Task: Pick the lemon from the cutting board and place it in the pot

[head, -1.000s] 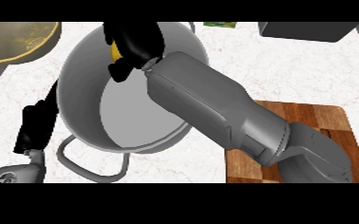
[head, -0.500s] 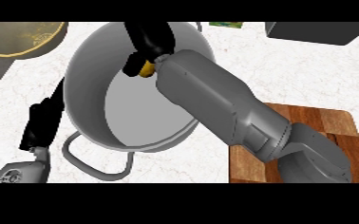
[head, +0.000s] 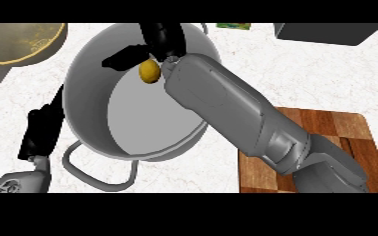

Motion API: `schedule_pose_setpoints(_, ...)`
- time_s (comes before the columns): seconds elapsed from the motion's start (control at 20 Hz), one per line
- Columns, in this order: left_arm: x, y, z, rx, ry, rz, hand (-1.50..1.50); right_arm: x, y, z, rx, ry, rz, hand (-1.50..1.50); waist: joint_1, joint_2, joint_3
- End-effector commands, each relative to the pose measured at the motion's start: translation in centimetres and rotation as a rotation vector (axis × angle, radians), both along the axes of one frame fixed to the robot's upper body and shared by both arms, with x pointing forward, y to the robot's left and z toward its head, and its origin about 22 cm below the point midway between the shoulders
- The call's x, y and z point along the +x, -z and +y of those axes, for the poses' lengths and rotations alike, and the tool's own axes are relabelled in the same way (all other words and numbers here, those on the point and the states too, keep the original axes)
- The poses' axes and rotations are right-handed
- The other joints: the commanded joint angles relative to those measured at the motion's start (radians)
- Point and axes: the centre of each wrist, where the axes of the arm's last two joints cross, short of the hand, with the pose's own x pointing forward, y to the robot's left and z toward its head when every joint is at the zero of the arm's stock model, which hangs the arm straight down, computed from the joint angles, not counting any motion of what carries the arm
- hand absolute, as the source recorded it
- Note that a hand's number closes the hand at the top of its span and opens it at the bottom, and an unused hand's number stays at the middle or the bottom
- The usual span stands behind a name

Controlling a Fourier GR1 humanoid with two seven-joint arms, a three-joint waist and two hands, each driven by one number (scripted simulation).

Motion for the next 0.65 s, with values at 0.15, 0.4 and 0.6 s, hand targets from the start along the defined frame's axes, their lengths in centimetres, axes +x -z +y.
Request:
schedule_pose_setpoints(0.15,-0.9,0.9,0.8,-0.026,-0.029,0.009,0.00,0.9,0.0,-0.8,0.143,-0.094,0.100,-1.50,-0.037,-0.008,-0.001)
schedule_pose_setpoints(0.4,-2.1,0.9,1.4,-0.004,-0.079,0.016,0.00,0.5,0.8,-1.3,0.182,-0.198,0.166,-1.50,-0.085,-0.023,0.001)
schedule_pose_setpoints(0.6,-3.3,1.7,0.8,-0.009,-0.115,0.036,0.00,2.1,2.7,-5.9,0.208,-0.200,0.154,-1.50,-0.106,-0.027,0.001)
